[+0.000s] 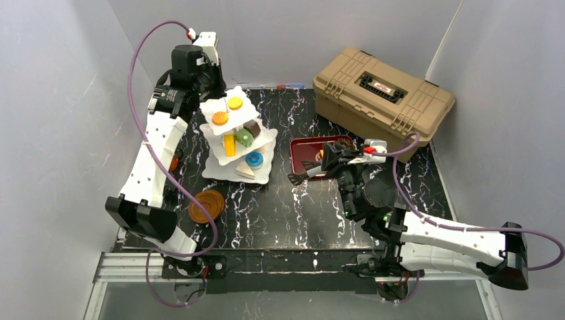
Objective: Serve the afternoon tea
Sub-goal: Adjust the desert table at the center of the board, then adjust the clamp.
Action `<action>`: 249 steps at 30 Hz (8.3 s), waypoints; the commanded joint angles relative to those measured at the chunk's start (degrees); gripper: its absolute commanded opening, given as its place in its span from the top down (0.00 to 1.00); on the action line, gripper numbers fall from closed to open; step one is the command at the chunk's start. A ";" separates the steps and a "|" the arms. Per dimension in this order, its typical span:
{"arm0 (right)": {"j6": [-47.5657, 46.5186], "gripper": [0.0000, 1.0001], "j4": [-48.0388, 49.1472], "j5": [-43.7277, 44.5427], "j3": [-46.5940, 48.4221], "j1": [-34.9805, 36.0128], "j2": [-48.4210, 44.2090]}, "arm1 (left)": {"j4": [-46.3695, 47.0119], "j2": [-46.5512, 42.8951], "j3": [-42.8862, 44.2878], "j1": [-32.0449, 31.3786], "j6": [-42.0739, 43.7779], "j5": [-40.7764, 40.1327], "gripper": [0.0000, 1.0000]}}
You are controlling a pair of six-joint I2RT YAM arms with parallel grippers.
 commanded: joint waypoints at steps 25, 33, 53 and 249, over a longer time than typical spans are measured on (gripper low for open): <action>-1.67 0.99 3.31 4.57 -3.34 -1.82 -3.41 | 12.12 -5.15 -4.23 -9.80 -1.54 -20.74 0.19; -1.27 0.99 2.65 4.40 -3.35 -2.00 -4.09 | 8.79 -11.40 -7.59 -6.44 19.51 6.24 0.02; 0.52 0.99 -0.14 4.43 -2.01 -2.20 -5.38 | -24.69 11.19 21.64 16.96 40.06 64.85 0.08; 12.24 0.01 -28.13 -28.03 15.21 -5.17 -5.15 | 17.99 -21.64 -38.92 -30.53 22.28 22.52 1.00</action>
